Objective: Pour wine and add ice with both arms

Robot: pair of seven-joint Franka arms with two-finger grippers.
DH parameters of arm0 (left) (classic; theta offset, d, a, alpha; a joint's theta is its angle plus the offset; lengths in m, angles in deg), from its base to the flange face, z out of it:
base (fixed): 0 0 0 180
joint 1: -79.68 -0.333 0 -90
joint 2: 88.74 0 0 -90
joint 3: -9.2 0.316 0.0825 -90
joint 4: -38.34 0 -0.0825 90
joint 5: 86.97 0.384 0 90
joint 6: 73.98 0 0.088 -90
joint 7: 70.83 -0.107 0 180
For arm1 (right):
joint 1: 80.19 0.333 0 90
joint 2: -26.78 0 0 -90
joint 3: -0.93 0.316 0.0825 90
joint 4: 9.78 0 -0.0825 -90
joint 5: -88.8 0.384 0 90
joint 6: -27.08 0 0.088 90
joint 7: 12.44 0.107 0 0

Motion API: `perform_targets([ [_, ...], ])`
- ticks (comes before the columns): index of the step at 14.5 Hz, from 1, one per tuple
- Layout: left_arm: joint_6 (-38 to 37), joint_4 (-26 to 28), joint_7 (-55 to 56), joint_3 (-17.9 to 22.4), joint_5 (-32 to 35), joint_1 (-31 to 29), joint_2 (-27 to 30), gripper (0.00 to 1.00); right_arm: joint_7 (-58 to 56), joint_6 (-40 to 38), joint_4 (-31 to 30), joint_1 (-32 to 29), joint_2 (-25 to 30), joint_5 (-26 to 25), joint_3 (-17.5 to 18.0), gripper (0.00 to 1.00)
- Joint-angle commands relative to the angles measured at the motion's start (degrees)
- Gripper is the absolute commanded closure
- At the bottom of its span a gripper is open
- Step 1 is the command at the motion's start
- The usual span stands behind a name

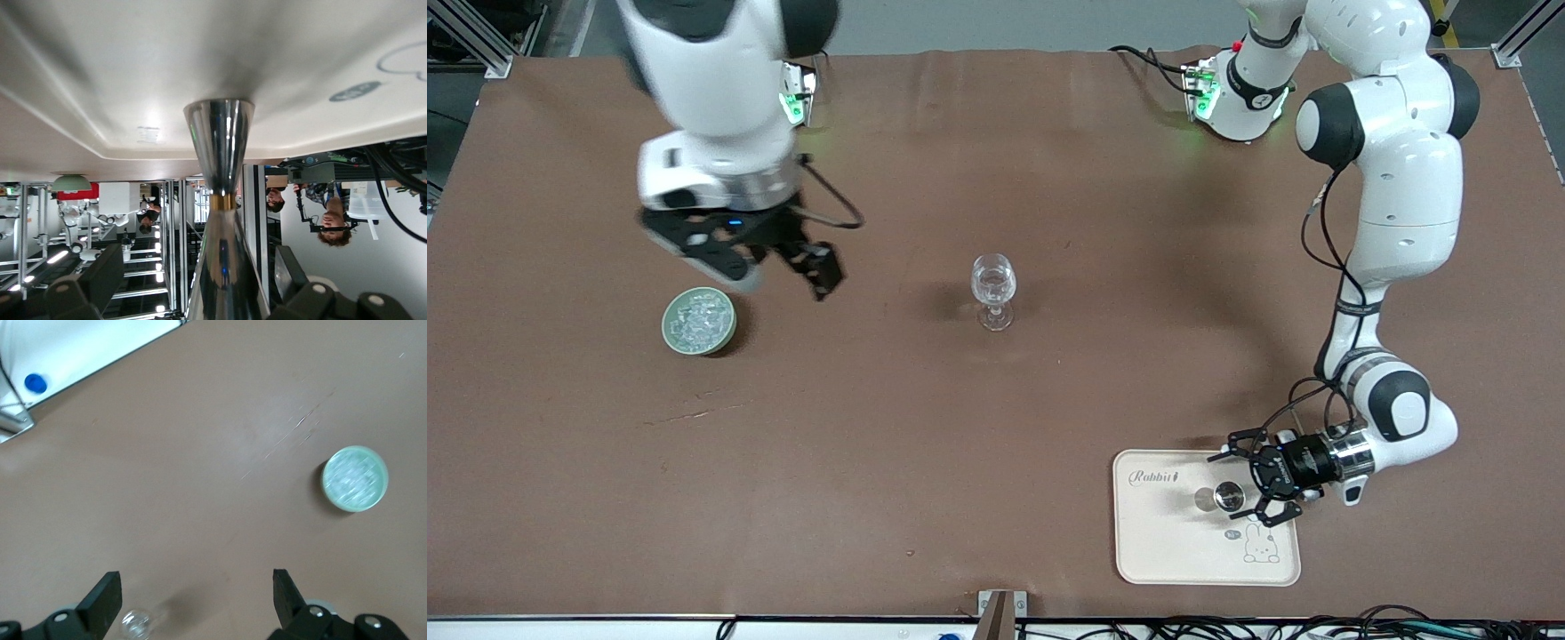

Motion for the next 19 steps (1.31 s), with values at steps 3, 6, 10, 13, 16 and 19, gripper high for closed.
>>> perform_targets([
  [3,-10.43,1.85,0.24,7.96,4.26,-0.31,3.65,0.00,-13.85,-3.14,-1.79,-11.64,5.75,-0.23,2.61,0.00],
  [6,-13.43,1.76,-0.38,12.63,8.30,-0.31,5.75,0.00,-25.44,-5.51,-2.05,-20.25,8.92,5.21,2.61,0.00],
  [10,-19.15,1.32,-2.04,17.65,12.18,-0.31,8.13,0.00,-38.45,-10.00,-1.97,-27.73,11.47,8.20,2.44,0.00],
  [13,-20.74,1.41,-11.42,17.83,22.17,-0.22,12.60,0.00,-47.86,-14.73,-1.97,-30.47,12.70,8.30,1.21,0.00],
  [16,-20.65,1.32,-20.47,17.48,36.83,1.27,19.27,0.00,-52.20,-15.46,-2.32,-30.65,13.41,8.30,-1.61,0.00],
  [19,-20.04,1.41,-25.69,14.33,48.53,1.62,26.13,0.00,-52.11,-11.34,-3.90,-30.83,13.32,8.47,-1.61,0.00],
])
